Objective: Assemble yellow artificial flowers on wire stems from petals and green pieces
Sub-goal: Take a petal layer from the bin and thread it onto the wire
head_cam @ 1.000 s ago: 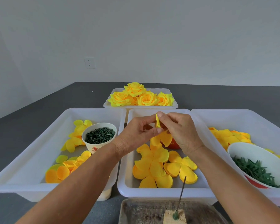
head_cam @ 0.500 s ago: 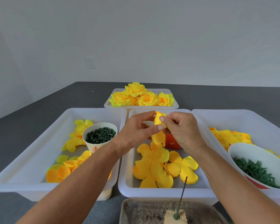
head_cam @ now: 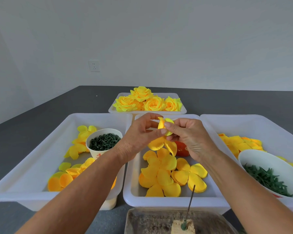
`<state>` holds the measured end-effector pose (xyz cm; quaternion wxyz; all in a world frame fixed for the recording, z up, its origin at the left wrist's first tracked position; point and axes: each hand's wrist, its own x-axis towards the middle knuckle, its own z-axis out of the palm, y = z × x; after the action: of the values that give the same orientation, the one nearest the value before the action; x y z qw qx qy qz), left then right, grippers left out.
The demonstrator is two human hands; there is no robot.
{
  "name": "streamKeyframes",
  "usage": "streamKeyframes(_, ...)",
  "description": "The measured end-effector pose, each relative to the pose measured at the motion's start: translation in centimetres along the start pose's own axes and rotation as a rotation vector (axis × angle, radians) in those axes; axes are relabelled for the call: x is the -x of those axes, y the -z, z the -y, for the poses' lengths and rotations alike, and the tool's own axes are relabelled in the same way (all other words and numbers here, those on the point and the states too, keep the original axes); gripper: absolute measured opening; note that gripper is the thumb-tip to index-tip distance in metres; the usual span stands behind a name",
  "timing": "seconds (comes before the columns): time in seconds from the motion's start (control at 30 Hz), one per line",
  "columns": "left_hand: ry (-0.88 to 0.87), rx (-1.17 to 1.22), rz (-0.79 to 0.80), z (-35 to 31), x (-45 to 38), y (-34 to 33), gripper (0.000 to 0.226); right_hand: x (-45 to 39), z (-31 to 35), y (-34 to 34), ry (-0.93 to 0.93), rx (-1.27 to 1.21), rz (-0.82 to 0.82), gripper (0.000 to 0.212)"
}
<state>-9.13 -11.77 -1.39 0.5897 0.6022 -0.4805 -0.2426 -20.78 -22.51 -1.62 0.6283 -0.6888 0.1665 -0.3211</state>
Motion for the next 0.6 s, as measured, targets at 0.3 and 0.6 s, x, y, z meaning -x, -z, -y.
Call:
streamKeyframes(0.3, 0.005, 0.051, -0.128, 0.0, -0.3, 0.1, 0.021, 0.0, 0.1, -0.2, -0.050, -0.009, -0.081, 0.035)
streamKeyframes(0.6, 0.036, 0.097, -0.495, 0.9, -1.1, 1.5, 0.029, -0.3, 0.3, 0.1, -0.013, -0.013, -0.235, 0.034)
